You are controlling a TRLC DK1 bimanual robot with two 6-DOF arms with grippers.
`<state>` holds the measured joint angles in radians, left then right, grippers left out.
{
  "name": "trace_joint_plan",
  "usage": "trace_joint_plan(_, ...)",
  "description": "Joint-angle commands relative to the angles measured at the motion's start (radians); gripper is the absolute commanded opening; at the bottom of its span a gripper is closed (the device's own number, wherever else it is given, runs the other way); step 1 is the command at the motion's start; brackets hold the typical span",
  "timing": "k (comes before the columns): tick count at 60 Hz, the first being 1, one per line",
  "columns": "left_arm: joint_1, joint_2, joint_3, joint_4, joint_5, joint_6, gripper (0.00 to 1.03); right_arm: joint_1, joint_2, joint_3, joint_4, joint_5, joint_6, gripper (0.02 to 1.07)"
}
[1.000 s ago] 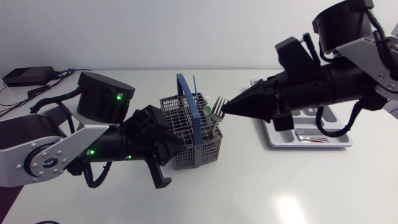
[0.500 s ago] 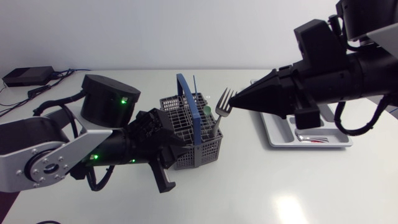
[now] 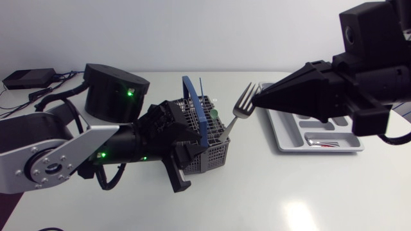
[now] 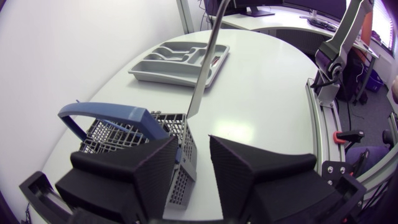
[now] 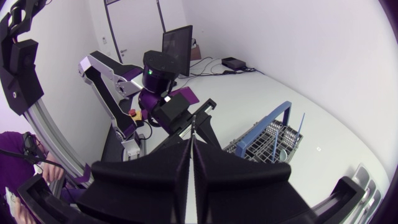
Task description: Unload the cutlery basket into the drawer organizer.
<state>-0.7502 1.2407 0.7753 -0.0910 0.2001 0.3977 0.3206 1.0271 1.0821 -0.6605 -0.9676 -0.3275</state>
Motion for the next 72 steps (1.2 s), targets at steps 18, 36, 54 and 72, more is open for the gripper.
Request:
trace_joint_plan(18, -0.037, 0.032, 0.07, -0.012, 0.108, -0.04, 0.55, -0.077, 0.001, -0.013, -0.037, -0.177, 0.03, 0.08)
trace_joint_plan(36, -0.037, 0.072, 0.119, -0.041, 0.167, -0.04, 0.55, -0.092, 0.014, -0.016, -0.064, -0.25, 0.03, 0.08)
trace_joint_plan(54, -0.031, 0.089, 0.13, -0.042, 0.2, -0.037, 0.45, -0.104, 0.027, -0.01, -0.064, -0.275, 0.03, 0.08)
trace_joint_plan(72, -0.02, 0.089, 0.128, -0.035, 0.219, -0.036, 0.1, -0.126, 0.039, -0.011, -0.065, -0.289, 0.022, 0.08)
